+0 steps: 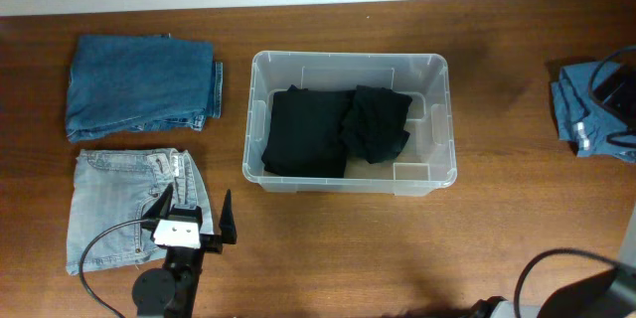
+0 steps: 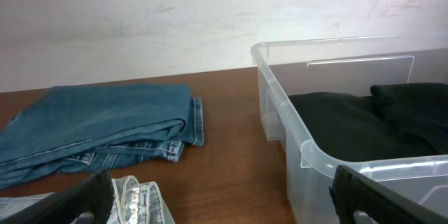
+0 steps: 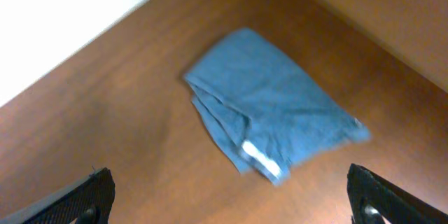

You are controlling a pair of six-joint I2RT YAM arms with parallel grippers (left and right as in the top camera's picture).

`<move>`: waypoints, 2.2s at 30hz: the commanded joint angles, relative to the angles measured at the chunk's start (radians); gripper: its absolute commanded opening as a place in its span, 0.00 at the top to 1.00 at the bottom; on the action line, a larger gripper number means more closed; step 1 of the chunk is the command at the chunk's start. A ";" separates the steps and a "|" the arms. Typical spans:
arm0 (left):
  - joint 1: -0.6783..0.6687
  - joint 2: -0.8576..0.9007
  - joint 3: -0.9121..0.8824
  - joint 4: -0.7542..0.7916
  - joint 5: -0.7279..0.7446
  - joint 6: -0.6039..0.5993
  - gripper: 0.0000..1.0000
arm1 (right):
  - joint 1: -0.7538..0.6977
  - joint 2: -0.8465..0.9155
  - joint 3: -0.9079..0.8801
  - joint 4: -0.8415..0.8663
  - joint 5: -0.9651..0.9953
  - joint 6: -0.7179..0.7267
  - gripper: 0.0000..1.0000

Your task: Pack container

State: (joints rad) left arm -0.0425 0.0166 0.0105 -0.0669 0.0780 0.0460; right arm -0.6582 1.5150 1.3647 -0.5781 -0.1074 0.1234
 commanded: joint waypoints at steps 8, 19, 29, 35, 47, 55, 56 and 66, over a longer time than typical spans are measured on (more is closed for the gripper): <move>0.006 -0.005 -0.001 -0.008 0.004 0.016 0.01 | -0.018 0.303 0.004 0.227 -0.090 -0.116 0.89; 0.006 -0.005 -0.001 -0.008 0.004 0.016 0.01 | -0.031 0.481 0.004 0.460 0.067 -0.116 0.96; 0.006 -0.005 -0.001 -0.008 0.004 0.016 0.00 | -0.031 0.573 0.004 0.418 0.067 -0.116 0.96; 0.006 -0.005 -0.001 -0.008 0.004 0.016 0.01 | -0.031 0.573 0.004 0.280 0.067 -0.116 0.96; 0.006 -0.005 -0.001 -0.008 0.004 0.016 0.01 | -0.031 0.573 -0.001 -0.001 0.065 -0.085 0.96; 0.006 -0.005 -0.001 -0.008 0.004 0.016 0.00 | -0.029 0.467 0.001 0.119 -0.130 -0.135 0.96; 0.006 -0.005 -0.001 -0.008 0.004 0.016 0.01 | -0.029 0.442 0.001 0.151 -0.129 -0.135 0.96; 0.006 -0.005 -0.001 -0.008 0.004 0.016 0.01 | -0.030 0.416 0.000 0.500 0.037 -0.135 0.96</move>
State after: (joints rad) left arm -0.0425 0.0166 0.0105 -0.0669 0.0780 0.0460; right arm -0.6876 1.8858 1.3678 -0.0967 -0.1532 -0.0048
